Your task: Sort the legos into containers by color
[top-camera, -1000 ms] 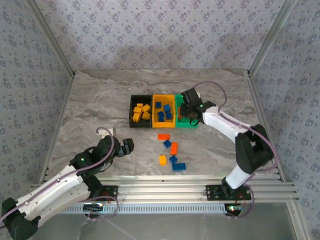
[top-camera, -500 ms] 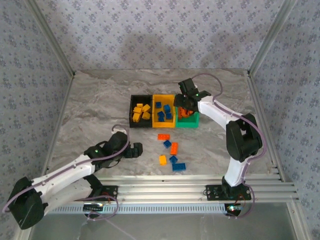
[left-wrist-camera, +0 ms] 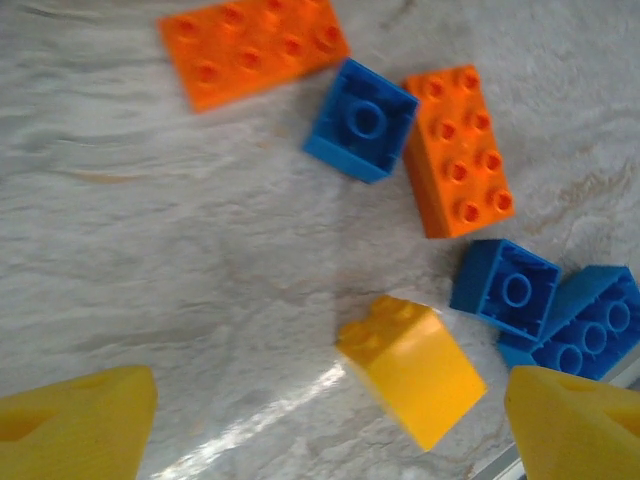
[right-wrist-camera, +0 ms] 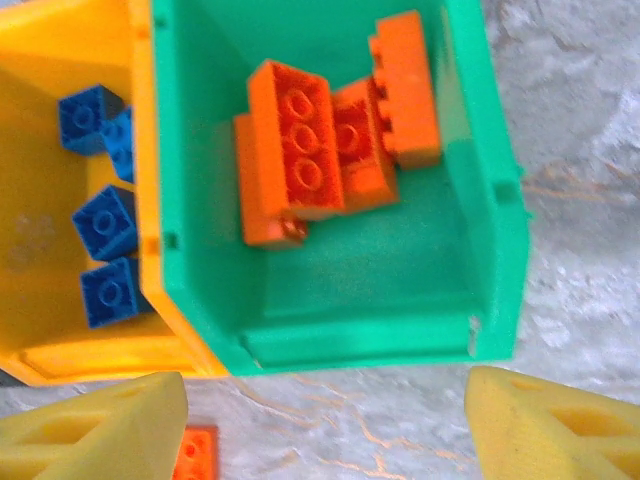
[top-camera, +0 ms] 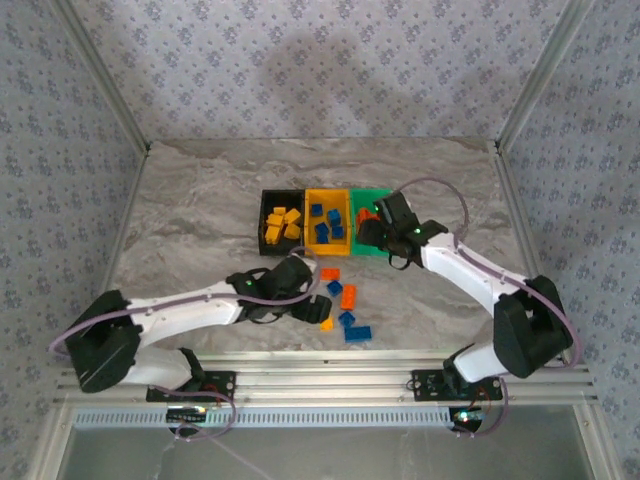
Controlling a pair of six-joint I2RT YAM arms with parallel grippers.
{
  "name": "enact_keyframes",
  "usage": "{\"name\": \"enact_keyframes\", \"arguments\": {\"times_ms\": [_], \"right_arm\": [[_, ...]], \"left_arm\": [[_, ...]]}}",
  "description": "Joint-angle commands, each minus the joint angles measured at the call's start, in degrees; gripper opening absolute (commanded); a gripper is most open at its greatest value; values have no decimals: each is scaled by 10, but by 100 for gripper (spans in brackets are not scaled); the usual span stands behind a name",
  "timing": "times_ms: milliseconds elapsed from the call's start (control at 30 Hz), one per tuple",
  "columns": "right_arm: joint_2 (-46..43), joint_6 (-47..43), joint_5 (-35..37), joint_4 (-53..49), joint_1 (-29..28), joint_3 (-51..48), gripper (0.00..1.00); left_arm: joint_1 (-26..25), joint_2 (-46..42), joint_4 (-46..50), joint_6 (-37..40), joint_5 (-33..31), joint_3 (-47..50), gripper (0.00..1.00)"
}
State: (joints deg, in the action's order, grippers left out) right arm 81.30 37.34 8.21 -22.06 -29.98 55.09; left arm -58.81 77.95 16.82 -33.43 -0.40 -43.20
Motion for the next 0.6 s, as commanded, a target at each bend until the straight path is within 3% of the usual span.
{"name": "enact_keyframes", "arguments": {"times_ms": [0, 233, 567], "right_arm": [[-45, 20, 13, 3, 3, -30, 76], [-101, 24, 13, -2, 14, -61, 76], [-140, 21, 9, 2, 27, -80, 78]], "left_arm": [[-22, 44, 28, 32, 9, -45, 89], [-51, 136, 80, 33, -1, -106, 79], [-54, 164, 104, 20, -20, -108, 61]]}}
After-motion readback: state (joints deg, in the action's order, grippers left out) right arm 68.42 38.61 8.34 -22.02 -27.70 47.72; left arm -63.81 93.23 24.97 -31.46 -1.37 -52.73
